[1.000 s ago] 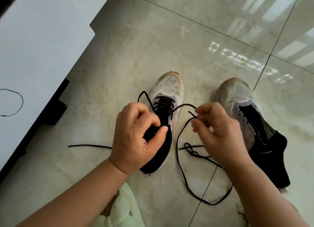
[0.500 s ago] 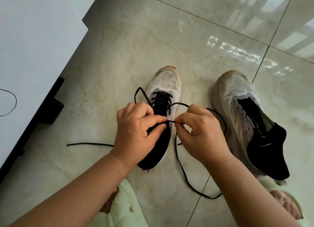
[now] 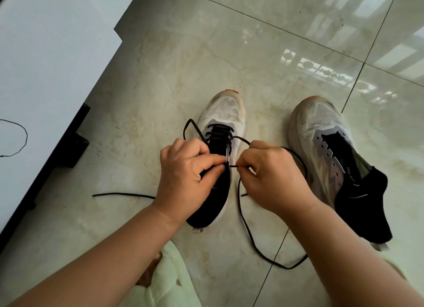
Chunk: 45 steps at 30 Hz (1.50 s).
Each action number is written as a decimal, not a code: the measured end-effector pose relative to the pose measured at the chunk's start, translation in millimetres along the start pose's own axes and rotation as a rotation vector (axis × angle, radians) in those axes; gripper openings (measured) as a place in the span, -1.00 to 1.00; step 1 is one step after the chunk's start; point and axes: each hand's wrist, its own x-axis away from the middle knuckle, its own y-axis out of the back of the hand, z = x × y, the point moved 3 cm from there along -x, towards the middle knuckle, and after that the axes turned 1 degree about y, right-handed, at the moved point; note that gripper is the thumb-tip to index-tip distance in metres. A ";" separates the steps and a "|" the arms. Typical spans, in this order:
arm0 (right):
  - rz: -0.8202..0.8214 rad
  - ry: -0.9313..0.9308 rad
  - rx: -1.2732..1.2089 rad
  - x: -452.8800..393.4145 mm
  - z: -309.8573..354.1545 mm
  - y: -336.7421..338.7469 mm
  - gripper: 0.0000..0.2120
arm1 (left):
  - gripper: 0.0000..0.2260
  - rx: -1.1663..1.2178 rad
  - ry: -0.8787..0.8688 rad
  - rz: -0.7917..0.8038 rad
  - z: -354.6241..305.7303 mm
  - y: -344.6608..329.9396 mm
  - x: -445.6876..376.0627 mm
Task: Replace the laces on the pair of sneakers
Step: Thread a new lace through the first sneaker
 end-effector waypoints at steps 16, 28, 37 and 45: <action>-0.276 -0.090 -0.218 8.1 -6.4 -10.2 -0.92 | -0.85 0.056 0.041 0.011 -0.1 -2.3 -0.4; -0.318 -0.218 -0.339 28.0 -4.4 -18.3 -0.67 | -0.83 -0.031 -0.073 -0.074 -1.3 -4.5 -3.2; -0.198 -0.413 0.018 20.1 15.7 -32.7 -0.69 | -0.97 0.073 -0.107 -0.106 -0.8 -1.1 -3.2; -0.221 -0.547 0.033 19.9 7.8 -29.6 -0.61 | -0.94 -0.021 0.098 -0.296 43.2 41.2 14.1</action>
